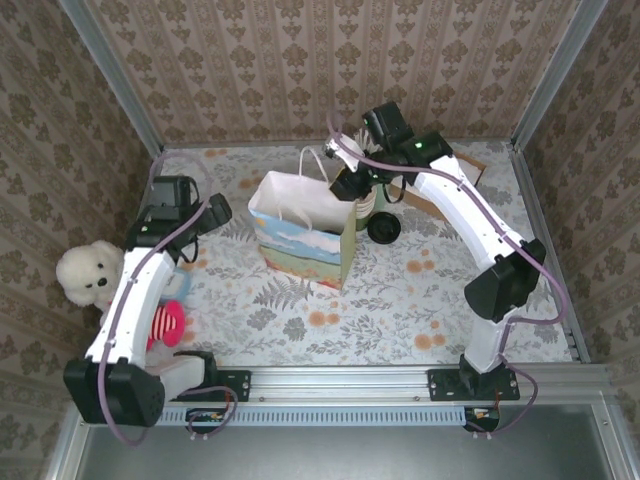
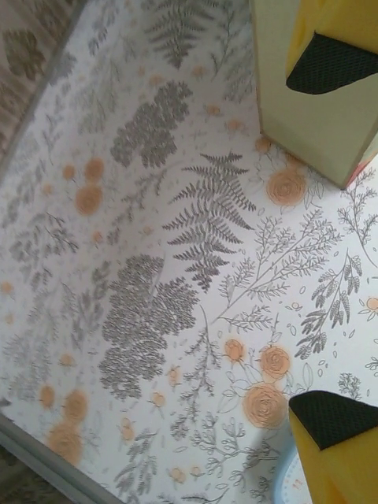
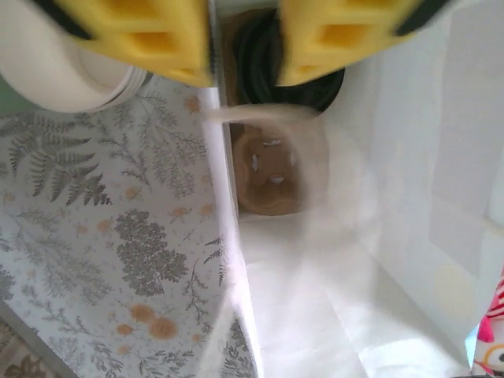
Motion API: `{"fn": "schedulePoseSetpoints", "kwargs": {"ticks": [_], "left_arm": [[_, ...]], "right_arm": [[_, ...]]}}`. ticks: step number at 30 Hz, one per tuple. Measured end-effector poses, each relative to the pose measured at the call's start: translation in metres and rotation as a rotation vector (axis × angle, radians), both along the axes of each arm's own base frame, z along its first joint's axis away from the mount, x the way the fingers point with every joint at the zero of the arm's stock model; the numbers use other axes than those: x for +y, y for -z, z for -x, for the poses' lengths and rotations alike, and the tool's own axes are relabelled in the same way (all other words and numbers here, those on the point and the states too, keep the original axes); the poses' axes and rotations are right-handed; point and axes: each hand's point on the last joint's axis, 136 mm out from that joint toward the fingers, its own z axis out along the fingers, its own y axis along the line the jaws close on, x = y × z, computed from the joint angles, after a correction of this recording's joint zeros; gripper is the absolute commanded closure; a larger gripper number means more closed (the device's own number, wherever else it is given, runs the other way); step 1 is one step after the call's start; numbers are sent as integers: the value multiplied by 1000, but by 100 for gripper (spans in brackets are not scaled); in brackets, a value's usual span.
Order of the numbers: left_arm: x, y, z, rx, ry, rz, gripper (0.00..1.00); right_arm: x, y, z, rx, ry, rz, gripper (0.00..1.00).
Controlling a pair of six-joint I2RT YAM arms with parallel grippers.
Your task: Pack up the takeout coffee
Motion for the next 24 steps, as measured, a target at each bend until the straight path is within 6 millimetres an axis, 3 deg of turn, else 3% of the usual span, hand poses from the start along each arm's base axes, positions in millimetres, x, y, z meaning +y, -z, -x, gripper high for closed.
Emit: {"fn": "schedulePoseSetpoints", "kwargs": {"ticks": [2,3,4,5,9,12,14,20,24], "left_arm": [[-3,19,-11,47,-6,11,0],[-5,30,-16,77,-8,20,0],[-7,43,-20,109,-8,31,0],[-10,53,-23,135,-8,44,0],[-20,95,-20,237,-15,101,0],[-29,114,-5,294,-16,132,0],[-40,122,4,323,1,144,0],[-66,137,25,376,39,175,0],[-76,143,42,410,42,190,0]], "right_arm": [[-2,-4,-3,5,40,-7,28],[-4,-7,-4,8,73,-14,20],[-8,-8,-4,10,116,-29,2],[-12,-8,-3,23,165,-44,0],[-49,3,29,129,424,-168,0],[-74,6,55,225,594,-308,0],[-83,2,61,277,679,-388,0],[-113,-13,34,296,862,-533,0],[-134,-10,-3,226,934,-478,10]]}}
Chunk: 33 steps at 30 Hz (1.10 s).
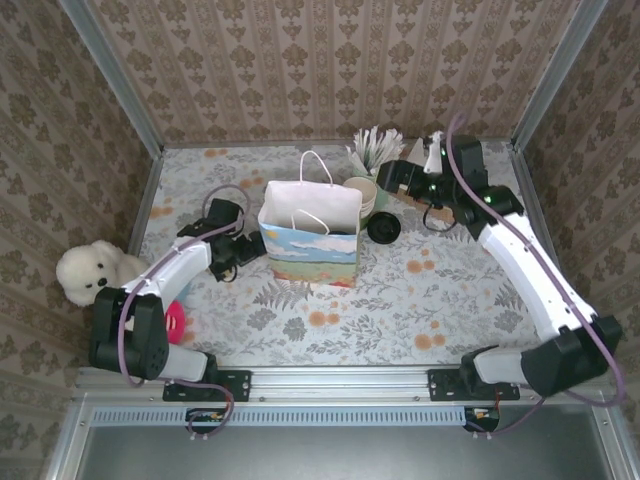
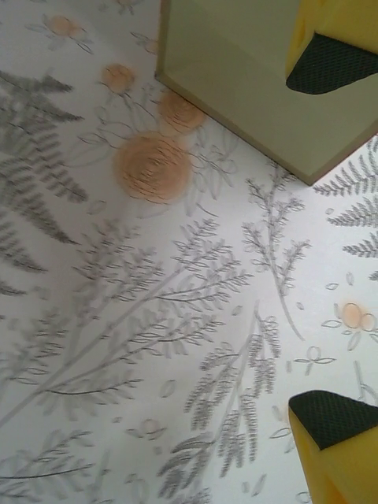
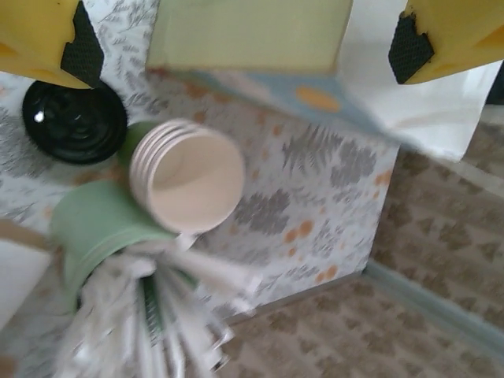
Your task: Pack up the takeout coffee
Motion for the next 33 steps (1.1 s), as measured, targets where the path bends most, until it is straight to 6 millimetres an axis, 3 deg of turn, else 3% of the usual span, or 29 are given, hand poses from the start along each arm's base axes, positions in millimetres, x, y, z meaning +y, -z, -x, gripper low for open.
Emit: {"fn": "schedulePoseSetpoints", "kwargs": {"ticks": [4,8,11,16,19,24,33], "left_arm": [[-19,-6,10,-10,26,20,0],[-33,-10,18,-16,40,40,0],[-35,-7,21,-12,28,46,0],[-22,-9,21,-21,-16,56,0],[-15,-24,16,-78,-26,67,0],[-5,-52,6,-197,-43,97,0],[-4,-88,1,-404,-33,169,0]], "right_arm": [[-15,17,-43,19,62,80,18],[-33,36,-74,48,90,161,34],[-36,37,-92,26,51,216,41],[-24,26,-107,-20,-62,280,49],[-20,25,-115,-33,-95,300,61],[-17,34,-128,-20,-115,323,67],[-15,39,-140,-6,-125,338,85]]}}
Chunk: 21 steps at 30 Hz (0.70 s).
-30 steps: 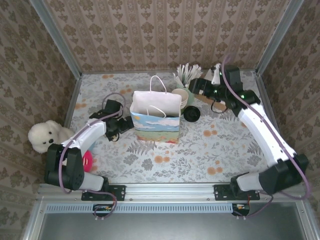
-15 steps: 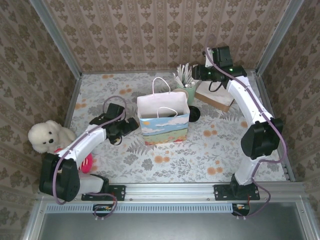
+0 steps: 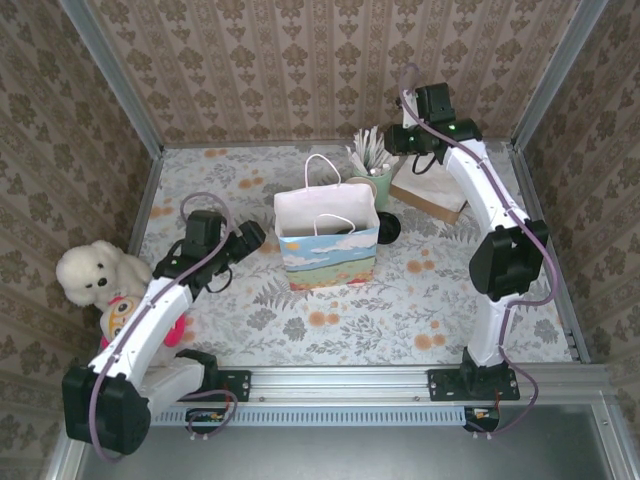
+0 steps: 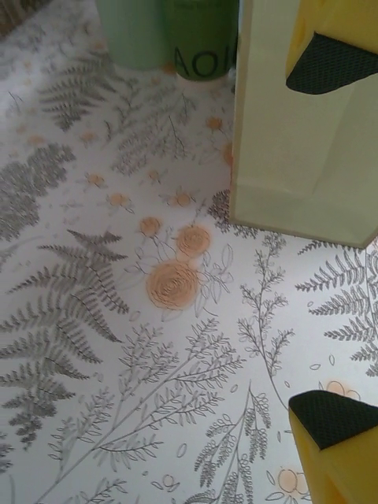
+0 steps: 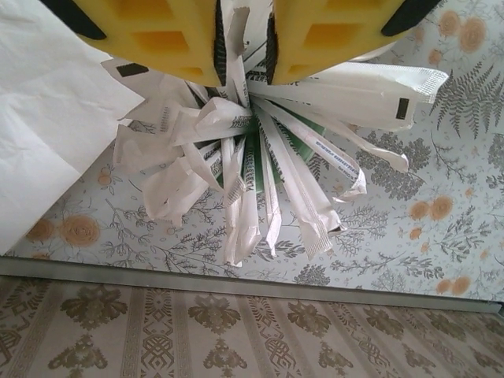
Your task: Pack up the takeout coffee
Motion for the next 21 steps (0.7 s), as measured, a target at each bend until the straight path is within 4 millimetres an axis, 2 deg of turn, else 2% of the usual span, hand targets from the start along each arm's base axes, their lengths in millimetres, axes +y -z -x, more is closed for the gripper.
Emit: {"fn": "schedulePoseSetpoints", "kwargs": {"ticks": [2,5,11,13,15,21], "left_arm": [[0,-9,-1,-43,0,11,0],[2,-21,-1,-90,-10,19,0],[5,-44,-3,-176,-32,47,0],[5,-49,-3,-191,-32,52,0],[3,-55,-5,-206,-26,56,0],[-7,-96,-10,-319,52,66,0]], "right_arm": [[0,0,0,3,0,0,94],[3,-3,0,2,-6,2,100],[9,-28,4,-49,-18,4,100],[8,-45,11,-84,-21,6,100],[7,-74,24,-144,-29,3,100],[-3,-165,84,-358,-53,-29,100]]}}
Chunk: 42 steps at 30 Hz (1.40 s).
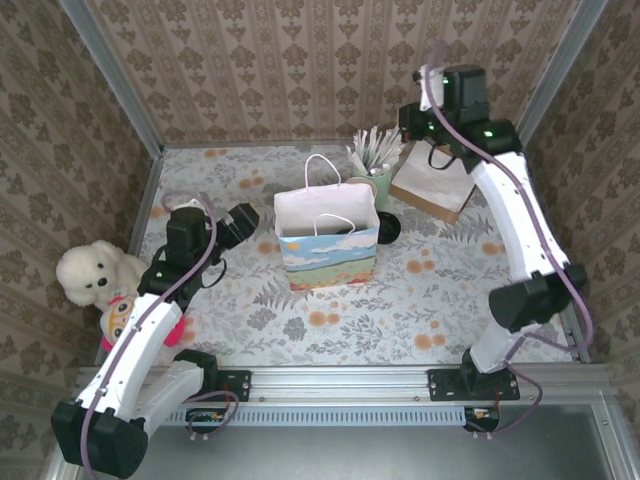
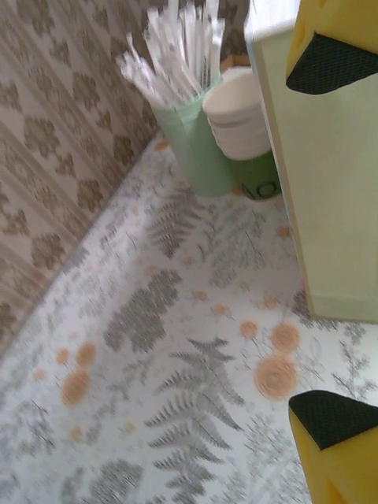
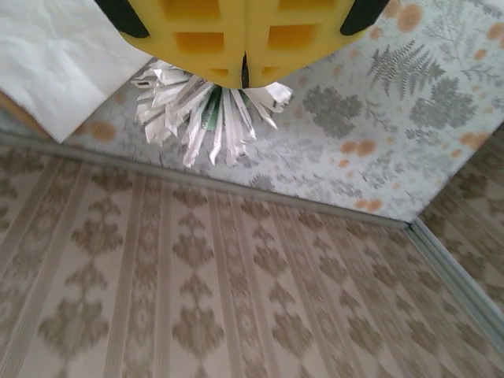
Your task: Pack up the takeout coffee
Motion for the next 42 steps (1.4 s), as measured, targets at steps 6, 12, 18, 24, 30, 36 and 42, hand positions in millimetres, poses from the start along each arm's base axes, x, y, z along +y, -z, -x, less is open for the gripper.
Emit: {"fn": "schedulePoseSetpoints", "kwargs": {"ticks": [6,12,18,24,30,36,42], "left_arm": [[-11,-43,2,-170,101,-33,0],[-21,-69,7,-271,187,-70,0],[-28,-83,8,-316,234,-74,0],[-39,-78,6,-295,292,-67,0],[-42,-81,5,-287,307,-65,0],[-41,-74,2,-249,301,-100,0],[-39,-65,-10,-186,278,-125,0]], "right_arm": [[8,-67,67,-161,-119,-93,100],[19,-115,135,-263,-266,-197,100],[21,-127,190,-320,-361,-227,100],[46,-106,202,-248,-533,-247,100],[76,-55,180,-106,-642,-207,100],[111,-13,176,-15,-753,-138,100],[153,25,170,68,-845,-86,100]]}}
